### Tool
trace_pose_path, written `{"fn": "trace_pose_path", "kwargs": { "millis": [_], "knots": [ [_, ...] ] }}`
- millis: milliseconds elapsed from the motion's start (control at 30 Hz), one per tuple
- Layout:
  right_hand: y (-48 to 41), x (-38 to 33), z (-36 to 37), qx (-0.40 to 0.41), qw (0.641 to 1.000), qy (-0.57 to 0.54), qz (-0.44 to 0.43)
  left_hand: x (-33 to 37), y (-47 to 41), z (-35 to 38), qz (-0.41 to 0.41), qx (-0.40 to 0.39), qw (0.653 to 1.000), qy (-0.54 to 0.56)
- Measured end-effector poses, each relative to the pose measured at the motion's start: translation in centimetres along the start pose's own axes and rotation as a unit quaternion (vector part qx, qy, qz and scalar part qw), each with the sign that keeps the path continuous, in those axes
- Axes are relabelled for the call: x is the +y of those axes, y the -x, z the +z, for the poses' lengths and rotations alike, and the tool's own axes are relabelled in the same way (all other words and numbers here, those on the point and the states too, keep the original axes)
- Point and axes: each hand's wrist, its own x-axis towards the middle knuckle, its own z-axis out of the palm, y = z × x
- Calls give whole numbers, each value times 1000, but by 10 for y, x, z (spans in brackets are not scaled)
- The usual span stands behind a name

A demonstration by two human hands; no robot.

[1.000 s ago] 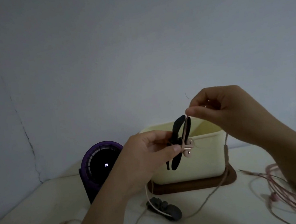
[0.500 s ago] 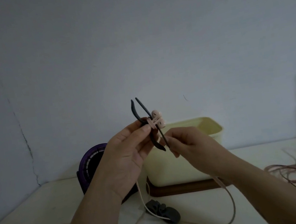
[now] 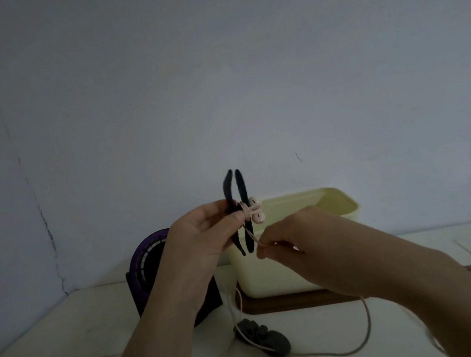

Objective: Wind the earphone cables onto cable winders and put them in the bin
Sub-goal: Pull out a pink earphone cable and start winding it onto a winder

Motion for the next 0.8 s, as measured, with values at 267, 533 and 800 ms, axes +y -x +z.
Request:
{"fn": "trace_pose_path", "kwargs": {
  "millis": [267, 533, 800],
  "knots": [
    [2, 4, -23, 132, 991, -1, -7, 4, 6, 0, 3, -75, 989, -128],
    [5, 16, -31, 204, 977, -54, -27, 4, 8, -4, 19, -185, 973, -139],
    [9, 27, -42, 177, 967, -183, -27, 8, 9, -11, 13, -233, 962, -140]
  ]
}}
